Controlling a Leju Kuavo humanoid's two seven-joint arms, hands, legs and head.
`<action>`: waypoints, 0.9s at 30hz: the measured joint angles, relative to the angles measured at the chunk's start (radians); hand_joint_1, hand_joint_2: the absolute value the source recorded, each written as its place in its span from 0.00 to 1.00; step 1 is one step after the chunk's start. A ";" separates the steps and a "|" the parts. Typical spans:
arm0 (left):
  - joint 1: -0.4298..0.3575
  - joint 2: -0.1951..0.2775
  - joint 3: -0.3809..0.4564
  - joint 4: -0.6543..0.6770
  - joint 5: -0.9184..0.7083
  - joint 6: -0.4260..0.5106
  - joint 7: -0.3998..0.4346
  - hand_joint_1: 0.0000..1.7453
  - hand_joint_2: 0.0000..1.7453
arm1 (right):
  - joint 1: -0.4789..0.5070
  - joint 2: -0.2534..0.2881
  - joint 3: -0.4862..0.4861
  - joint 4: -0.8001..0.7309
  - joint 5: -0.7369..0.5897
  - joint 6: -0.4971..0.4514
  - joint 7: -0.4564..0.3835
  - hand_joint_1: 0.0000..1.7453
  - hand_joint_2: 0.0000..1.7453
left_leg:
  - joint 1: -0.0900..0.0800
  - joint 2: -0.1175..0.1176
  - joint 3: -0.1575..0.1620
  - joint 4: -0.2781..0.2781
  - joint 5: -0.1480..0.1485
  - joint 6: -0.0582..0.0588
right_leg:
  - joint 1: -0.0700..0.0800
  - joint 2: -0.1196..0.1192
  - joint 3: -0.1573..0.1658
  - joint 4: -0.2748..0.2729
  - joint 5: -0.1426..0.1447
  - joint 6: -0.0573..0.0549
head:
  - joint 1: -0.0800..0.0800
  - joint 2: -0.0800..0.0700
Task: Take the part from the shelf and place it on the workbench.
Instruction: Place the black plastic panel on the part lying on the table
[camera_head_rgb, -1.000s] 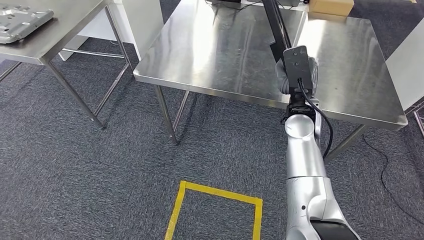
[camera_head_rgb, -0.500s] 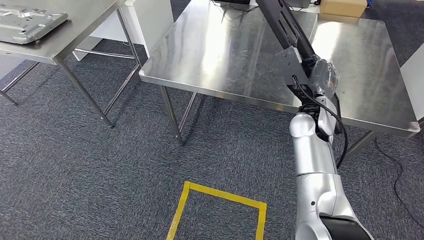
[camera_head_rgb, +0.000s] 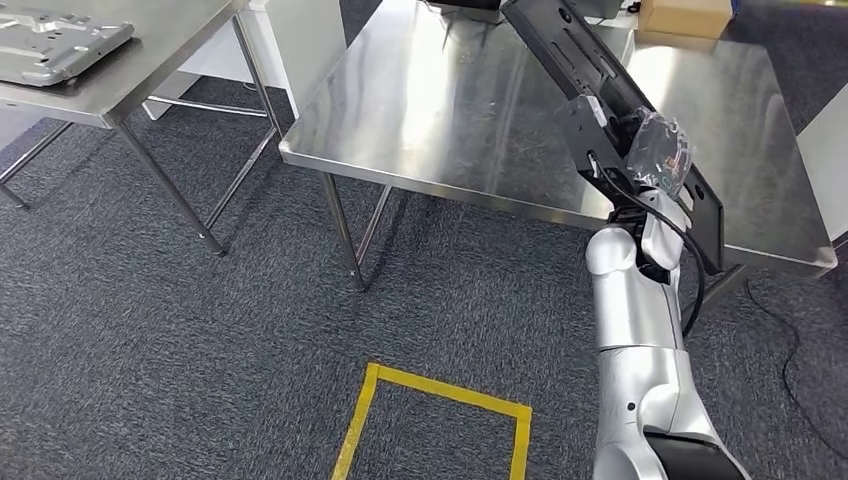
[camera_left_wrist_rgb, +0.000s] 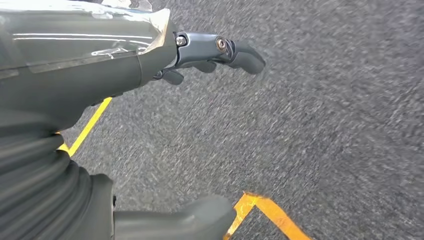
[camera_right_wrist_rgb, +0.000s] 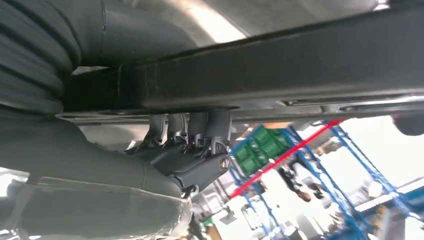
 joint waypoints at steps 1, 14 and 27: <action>0.000 -0.001 0.000 0.000 0.001 0.001 -0.001 0.00 1.00 | -0.001 0.001 0.000 -0.001 0.000 0.000 -0.004 1.00 1.00 | 0.002 0.001 0.006 -0.006 0.002 -0.003 | -0.002 -0.001 -0.028 0.054 -0.023 -0.001 | 0.001 0.000; 0.002 0.000 0.001 0.001 0.011 0.001 -0.014 0.00 1.00 | 0.014 0.012 -0.006 -0.006 -0.003 -0.001 -0.018 1.00 1.00 | 0.016 -0.001 0.002 0.051 -0.059 -0.063 | -0.018 0.007 0.009 -0.028 0.019 -0.003 | -0.005 0.000; 0.002 0.009 0.000 0.002 0.016 -0.004 -0.029 0.00 1.00 | 0.024 0.021 -0.008 -0.012 -0.002 -0.002 -0.019 1.00 1.00 | -0.028 0.034 -0.069 0.057 0.011 0.017 | 0.013 0.003 0.108 -0.040 -0.053 -0.017 | -0.005 0.000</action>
